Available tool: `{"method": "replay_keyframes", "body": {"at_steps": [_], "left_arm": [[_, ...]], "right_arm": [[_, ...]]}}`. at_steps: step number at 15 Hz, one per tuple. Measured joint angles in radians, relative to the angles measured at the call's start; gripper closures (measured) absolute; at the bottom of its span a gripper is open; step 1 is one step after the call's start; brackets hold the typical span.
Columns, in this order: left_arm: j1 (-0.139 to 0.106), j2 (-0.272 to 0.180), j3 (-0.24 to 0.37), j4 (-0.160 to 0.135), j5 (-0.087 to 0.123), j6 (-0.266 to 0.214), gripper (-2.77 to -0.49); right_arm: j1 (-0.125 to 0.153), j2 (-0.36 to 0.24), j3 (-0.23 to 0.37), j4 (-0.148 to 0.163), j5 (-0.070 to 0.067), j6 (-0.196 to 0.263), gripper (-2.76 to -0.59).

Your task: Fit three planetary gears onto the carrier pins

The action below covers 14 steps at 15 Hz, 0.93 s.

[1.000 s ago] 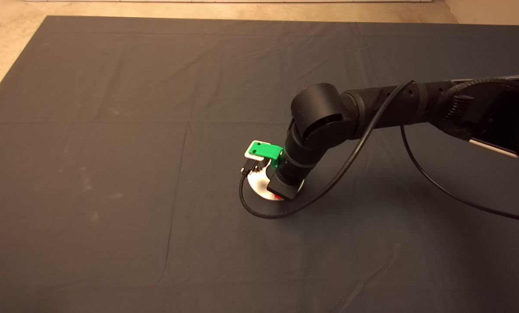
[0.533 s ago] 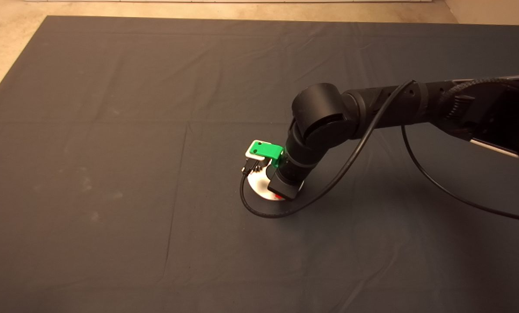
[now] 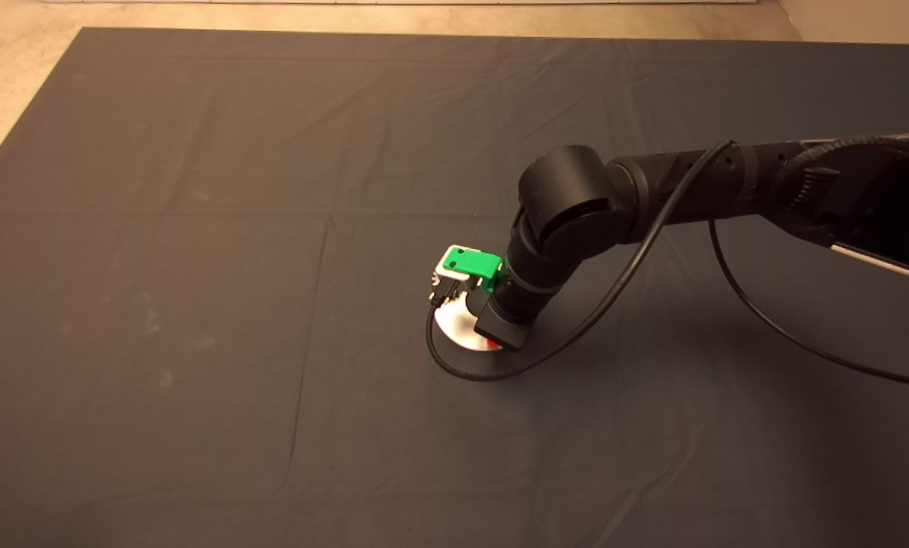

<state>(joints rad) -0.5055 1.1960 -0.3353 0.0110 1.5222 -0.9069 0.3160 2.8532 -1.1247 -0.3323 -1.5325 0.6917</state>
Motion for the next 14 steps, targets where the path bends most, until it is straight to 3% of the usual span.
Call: {"method": "replay_keyframes", "body": {"at_steps": [14], "left_arm": [[0.000,-0.019,0.000,0.000,0.000,0.004,-1.46]], "right_arm": [[-0.008,0.009,0.003,0.001,0.002,0.000,-1.05]]}}
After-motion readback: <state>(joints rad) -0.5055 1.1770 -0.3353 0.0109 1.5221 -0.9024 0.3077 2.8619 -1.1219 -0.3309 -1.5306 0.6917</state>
